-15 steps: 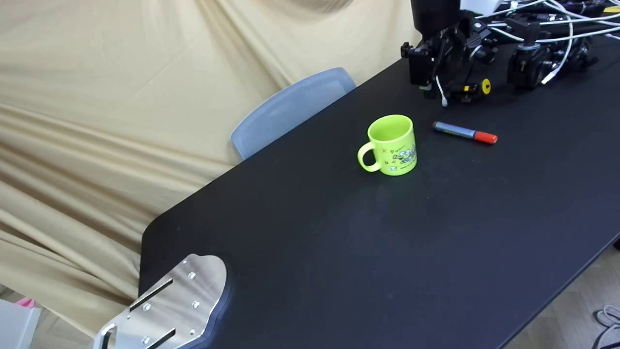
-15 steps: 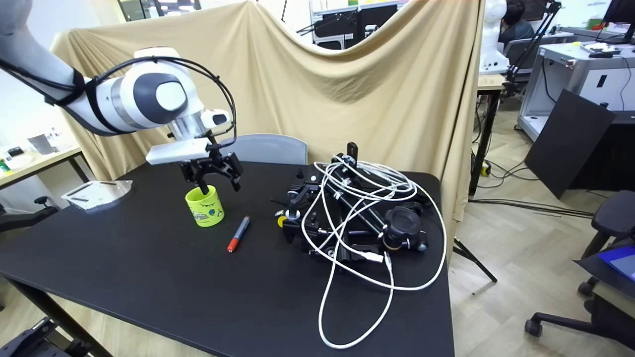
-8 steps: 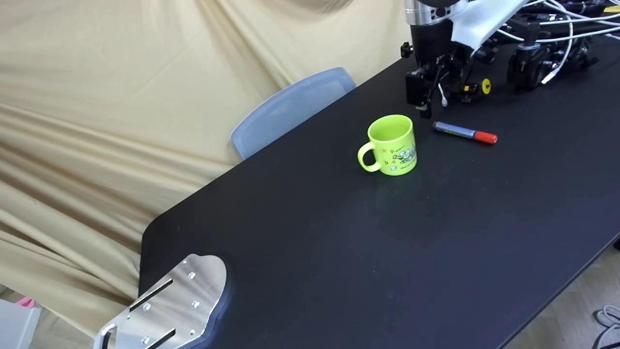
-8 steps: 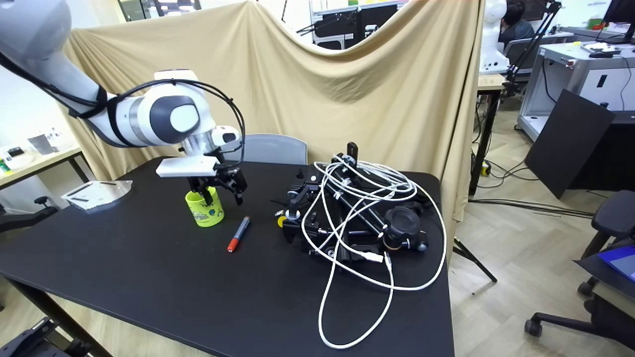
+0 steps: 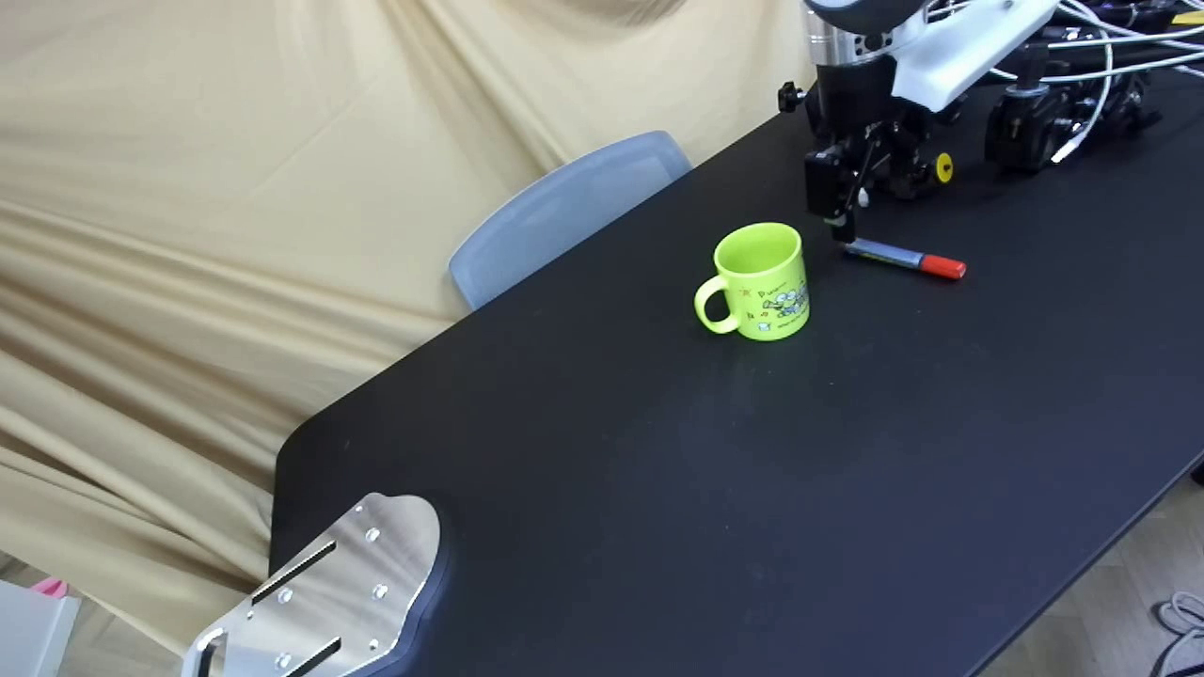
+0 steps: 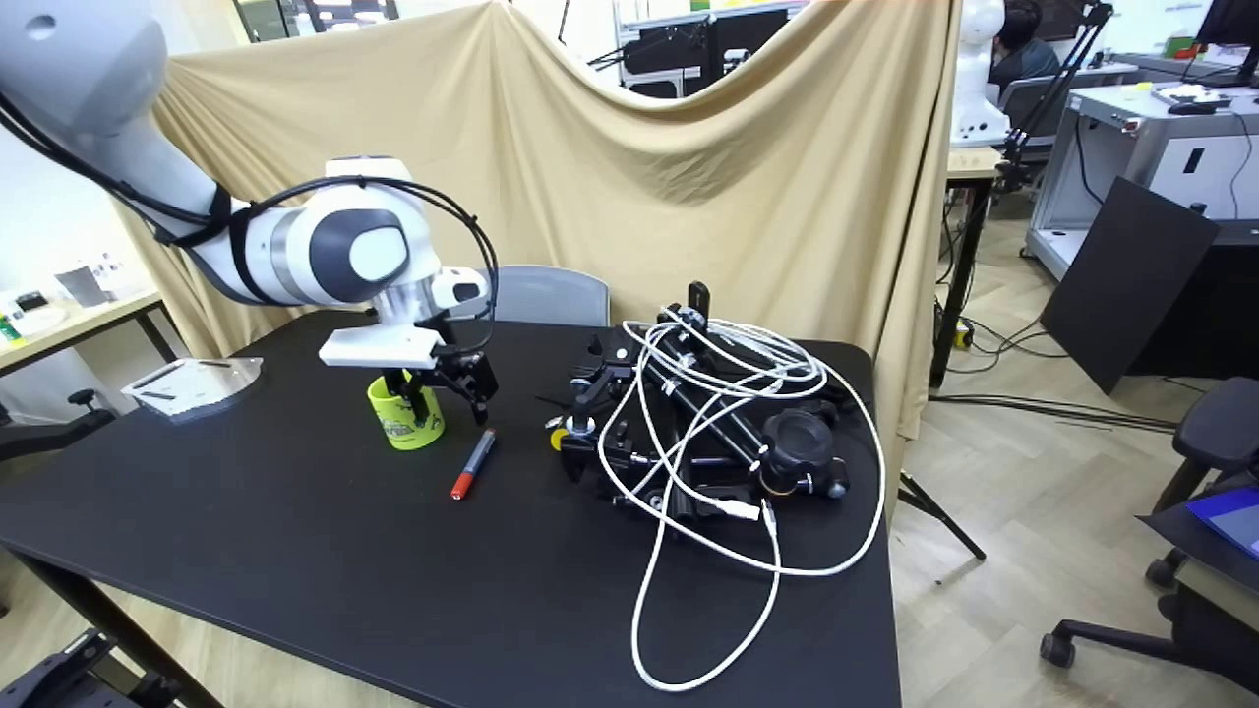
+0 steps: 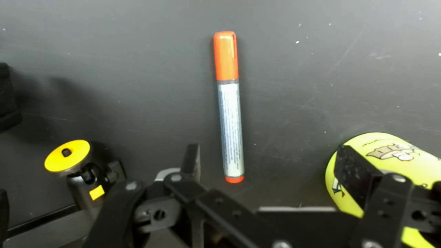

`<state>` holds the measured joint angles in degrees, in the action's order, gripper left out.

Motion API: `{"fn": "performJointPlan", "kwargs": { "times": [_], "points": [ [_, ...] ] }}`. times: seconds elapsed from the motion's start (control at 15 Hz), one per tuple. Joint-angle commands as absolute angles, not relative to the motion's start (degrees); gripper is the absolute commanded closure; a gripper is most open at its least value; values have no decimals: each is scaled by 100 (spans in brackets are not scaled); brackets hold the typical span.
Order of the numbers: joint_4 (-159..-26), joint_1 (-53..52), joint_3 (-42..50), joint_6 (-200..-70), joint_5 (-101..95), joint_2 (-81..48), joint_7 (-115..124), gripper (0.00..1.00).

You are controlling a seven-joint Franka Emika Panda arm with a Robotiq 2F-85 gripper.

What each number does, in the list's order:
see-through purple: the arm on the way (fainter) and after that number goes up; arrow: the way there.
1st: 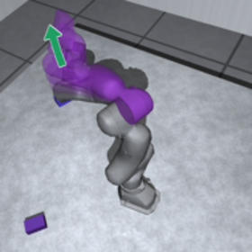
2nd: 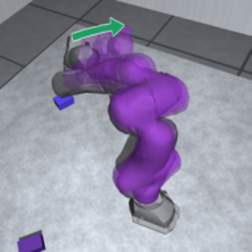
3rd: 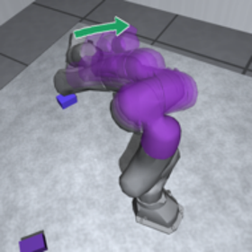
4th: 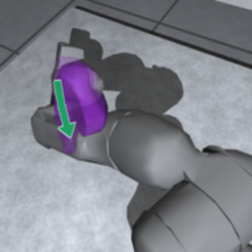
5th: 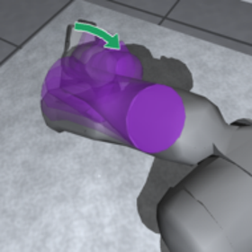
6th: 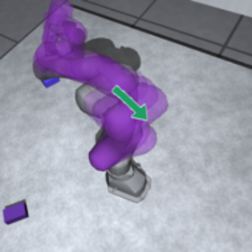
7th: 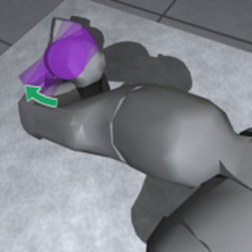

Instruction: Put the pen in the cup

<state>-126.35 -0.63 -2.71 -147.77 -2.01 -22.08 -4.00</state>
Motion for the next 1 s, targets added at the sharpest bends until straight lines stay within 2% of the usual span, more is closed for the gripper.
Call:
{"fn": "performJointPlan", "kwargs": {
  "times": [0.0,0.87,0.93],
  "points": [
    [-12804,20,-246,-14895,-133,-2235,-524,0],
    [-12733,85,-31,-14982,-373,-2708,-775,0],
    [-12709,71,-16,-14967,-409,-2737,-783,25]
  ]
}}
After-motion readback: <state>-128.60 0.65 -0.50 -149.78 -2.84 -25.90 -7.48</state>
